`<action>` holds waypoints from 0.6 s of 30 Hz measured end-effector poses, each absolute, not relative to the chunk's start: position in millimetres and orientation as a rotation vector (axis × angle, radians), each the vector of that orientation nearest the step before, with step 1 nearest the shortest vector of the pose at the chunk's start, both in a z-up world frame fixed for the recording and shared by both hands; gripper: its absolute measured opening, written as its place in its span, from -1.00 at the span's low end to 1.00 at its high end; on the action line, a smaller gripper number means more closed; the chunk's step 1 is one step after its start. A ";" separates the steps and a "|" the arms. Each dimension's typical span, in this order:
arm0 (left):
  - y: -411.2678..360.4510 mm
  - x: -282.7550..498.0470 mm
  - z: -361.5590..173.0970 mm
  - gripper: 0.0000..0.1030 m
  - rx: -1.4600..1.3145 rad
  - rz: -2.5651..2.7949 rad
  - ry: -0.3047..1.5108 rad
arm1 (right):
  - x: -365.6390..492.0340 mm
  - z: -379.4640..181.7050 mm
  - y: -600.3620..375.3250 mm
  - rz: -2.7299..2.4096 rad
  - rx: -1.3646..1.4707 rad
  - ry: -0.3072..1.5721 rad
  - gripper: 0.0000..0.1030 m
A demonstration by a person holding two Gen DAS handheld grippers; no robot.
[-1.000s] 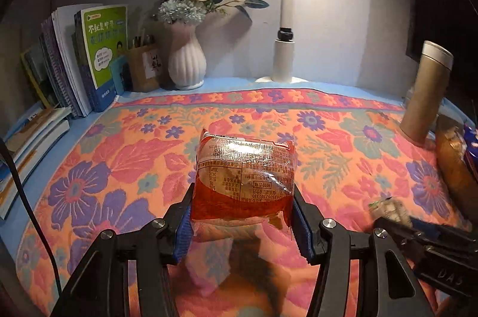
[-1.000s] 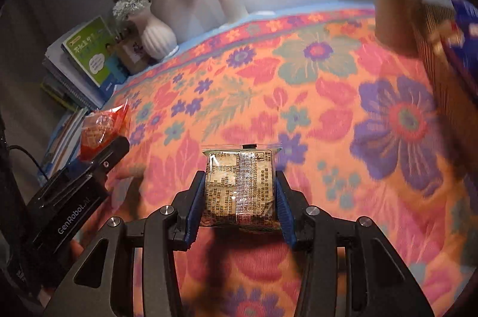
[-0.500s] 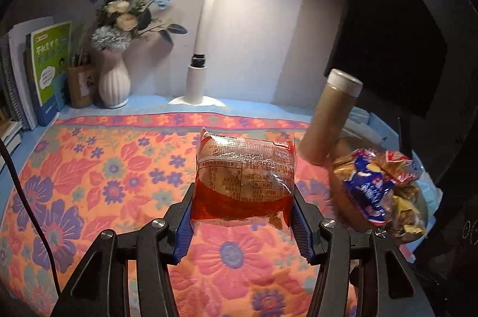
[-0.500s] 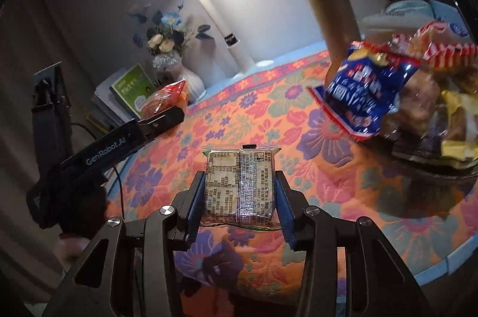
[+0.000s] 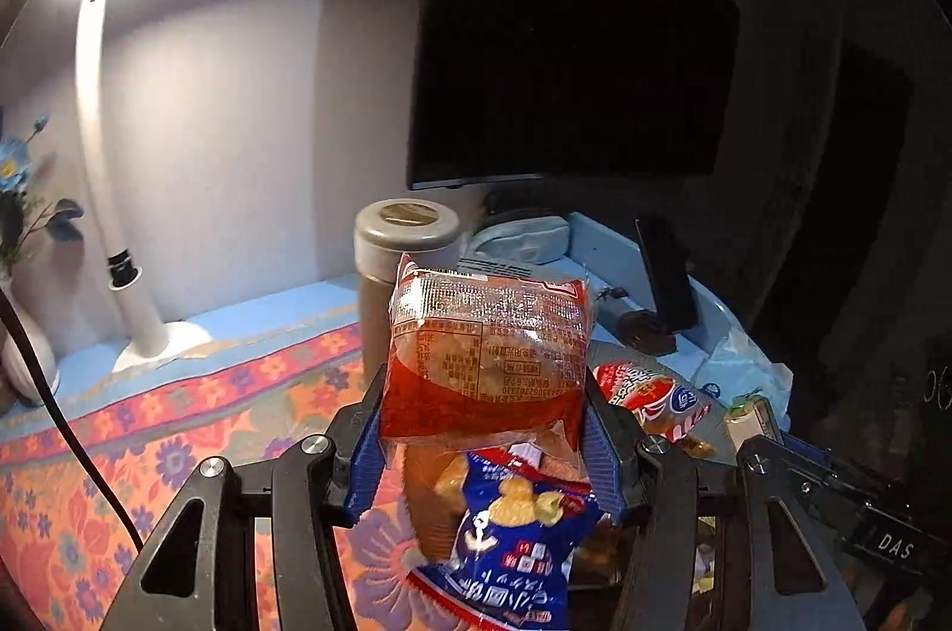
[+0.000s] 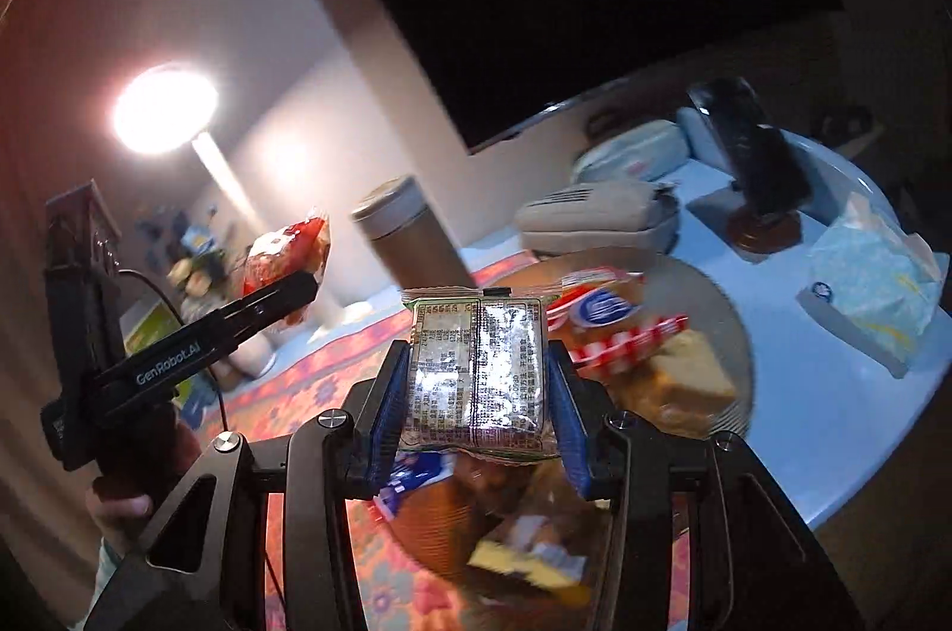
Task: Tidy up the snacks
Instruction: 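Carry the biscuit pack and red bread pack to the amber plate, then release both packs onto the plate and pull both tools back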
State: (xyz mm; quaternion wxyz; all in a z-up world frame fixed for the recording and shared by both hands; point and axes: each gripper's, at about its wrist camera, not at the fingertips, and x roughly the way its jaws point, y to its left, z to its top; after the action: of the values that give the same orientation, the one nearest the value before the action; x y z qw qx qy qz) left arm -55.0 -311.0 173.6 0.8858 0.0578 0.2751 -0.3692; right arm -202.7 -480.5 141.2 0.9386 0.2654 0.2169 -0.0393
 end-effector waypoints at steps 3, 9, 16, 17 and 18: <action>-333.0 -41.2 164.9 0.06 0.134 -0.827 0.609 | -201.3 133.4 -494.7 -0.123 0.572 0.456 -0.17; -368.3 -27.3 142.1 0.15 0.198 -0.869 0.655 | -191.4 122.5 -496.6 -0.113 0.570 0.509 -0.07; -370.8 -33.0 114.3 0.78 0.364 -0.835 0.648 | -196.3 115.4 -506.8 -0.139 0.628 0.503 0.56; -364.4 -32.1 115.7 0.78 0.343 -0.844 0.651 | -197.4 115.8 -508.1 -0.142 0.634 0.500 0.56; -357.5 -31.0 117.6 0.78 0.316 -0.853 0.654 | -198.7 116.6 -508.6 -0.140 0.638 0.497 0.56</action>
State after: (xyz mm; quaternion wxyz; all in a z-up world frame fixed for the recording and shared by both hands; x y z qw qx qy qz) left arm -31.0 -357.5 117.6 0.8470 0.1499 0.3103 -0.4047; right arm -198.7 -508.6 116.6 0.9170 0.3101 0.2415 -0.0680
